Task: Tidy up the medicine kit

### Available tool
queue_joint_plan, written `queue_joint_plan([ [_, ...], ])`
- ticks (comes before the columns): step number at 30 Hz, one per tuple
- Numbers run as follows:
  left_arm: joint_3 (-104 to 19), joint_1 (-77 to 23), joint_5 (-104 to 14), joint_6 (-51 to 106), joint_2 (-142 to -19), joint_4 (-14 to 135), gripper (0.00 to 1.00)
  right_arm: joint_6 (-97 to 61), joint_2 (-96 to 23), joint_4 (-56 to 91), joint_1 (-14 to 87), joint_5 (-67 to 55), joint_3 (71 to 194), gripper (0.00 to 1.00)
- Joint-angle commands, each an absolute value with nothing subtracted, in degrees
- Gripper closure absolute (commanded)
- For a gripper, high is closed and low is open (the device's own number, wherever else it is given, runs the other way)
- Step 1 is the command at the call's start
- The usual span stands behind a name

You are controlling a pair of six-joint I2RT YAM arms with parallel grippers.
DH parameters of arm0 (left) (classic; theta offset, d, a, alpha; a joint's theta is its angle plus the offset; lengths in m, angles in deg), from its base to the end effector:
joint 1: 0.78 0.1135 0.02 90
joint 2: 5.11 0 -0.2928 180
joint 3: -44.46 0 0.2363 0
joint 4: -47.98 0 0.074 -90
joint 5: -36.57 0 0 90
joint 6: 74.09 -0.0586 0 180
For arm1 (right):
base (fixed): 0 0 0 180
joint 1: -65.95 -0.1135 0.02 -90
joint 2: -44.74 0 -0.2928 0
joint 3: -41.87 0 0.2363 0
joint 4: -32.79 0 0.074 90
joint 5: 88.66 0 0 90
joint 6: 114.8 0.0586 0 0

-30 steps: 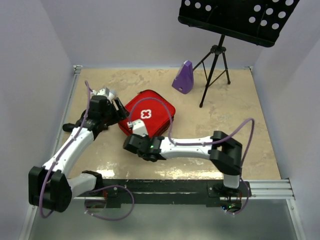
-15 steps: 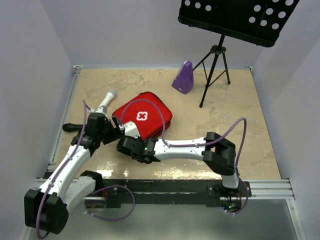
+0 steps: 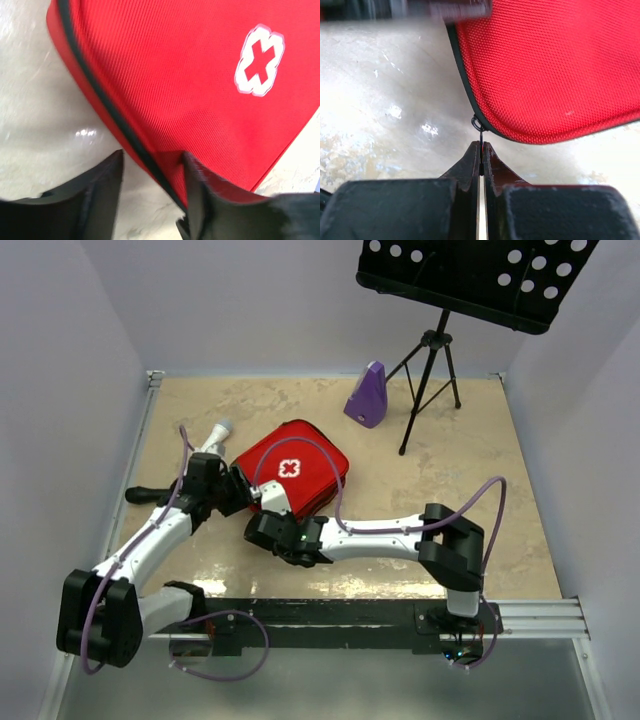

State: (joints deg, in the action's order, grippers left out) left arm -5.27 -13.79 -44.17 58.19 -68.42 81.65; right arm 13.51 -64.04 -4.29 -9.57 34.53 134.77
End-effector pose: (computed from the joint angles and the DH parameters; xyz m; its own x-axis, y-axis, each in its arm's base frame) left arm 0.2002 -0.0559 0.2228 -0.7504 -0.5081 -0.4227 -0.2382 0.8045 -0.5441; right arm 0.1350 0.3944 0.2278 -0.6078 -0.2788 -0.7435 -0.4474 0.8938 0.0306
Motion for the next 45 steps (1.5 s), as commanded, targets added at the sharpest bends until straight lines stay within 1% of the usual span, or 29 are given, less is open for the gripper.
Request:
queue_joint_plan([
  [1,-8.1,-13.0,-51.9,55.4,-73.9,78.0,0.55,16.0,-58.0,-7.1,-10.6,34.4,129.5,1.00],
  [3,-9.2,-12.6,-51.8,54.5,-76.9,76.9,0.65,17.0,-56.6,-7.8,-10.6,34.5,127.0,1.00],
  [4,-9.5,-12.6,-51.8,54.3,-78.1,76.6,0.68,17.6,-56.0,-8.5,-10.6,34.5,126.0,1.00],
  [10,-9.4,-12.1,-51.2,53.6,-82.7,72.7,0.84,21.2,-52.5,-11.1,-10.5,36.0,121.1,1.00],
  [14,-11.2,-11.2,-51.6,52.4,-86.3,72.8,0.84,24.1,-49.7,-13.5,-9.7,37.3,118.5,1.00],
  [19,-13.5,-10.3,-51.3,52.0,-90.1,72.7,0.84,28.4,-45.6,-15.1,-6.4,37.5,113.9,1.00],
  [24,-15.5,-10.3,-51.7,51.9,-92.2,72.4,0.84,29.0,-39.5,-12.3,-2.7,34.5,108.2,1.00],
  [29,-19.3,-9.1,-52.2,51.1,-94.8,73.1,0.83,28.6,-37.6,-10.8,-2.1,32.4,106.4,1.00],
  [31,-21.6,-8.9,-51.9,50.5,-96.2,73.2,0.81,25.2,-37.2,-7.9,-3.0,30.5,106.1,1.00],
  [33,-25.0,-8.9,-50.6,50.1,-97.8,74.4,0.75,24.3,-38.0,-7.1,-5.1,30.5,106.6,1.00],
  [35,-28.4,-8.9,-49.9,50.0,-98.1,77.7,0.63,23.9,-41.1,-8.3,-7.3,32.6,108.9,1.00],
  [36,-28.8,-8.9,-49.7,49.9,-96.9,77.8,0.56,23.5,-42.5,-8.8,-8.0,33.2,110.4,1.00],
  [39,-26.9,-8.9,-51.9,50.5,-90.8,79.4,0.36,21.3,-47.1,-7.9,-8.8,33.9,115.0,1.00],
  [41,-24.9,-8.9,-52.2,50.6,-86.4,81.3,0.32,18.9,-50.4,-6.8,-8.8,33.8,118.8,1.00],
  [45,-18.8,-9.0,-48.1,51.6,-77.3,83.3,0.31,15.6,-59.7,-7.7,-8.8,34.6,129.5,1.00],
])
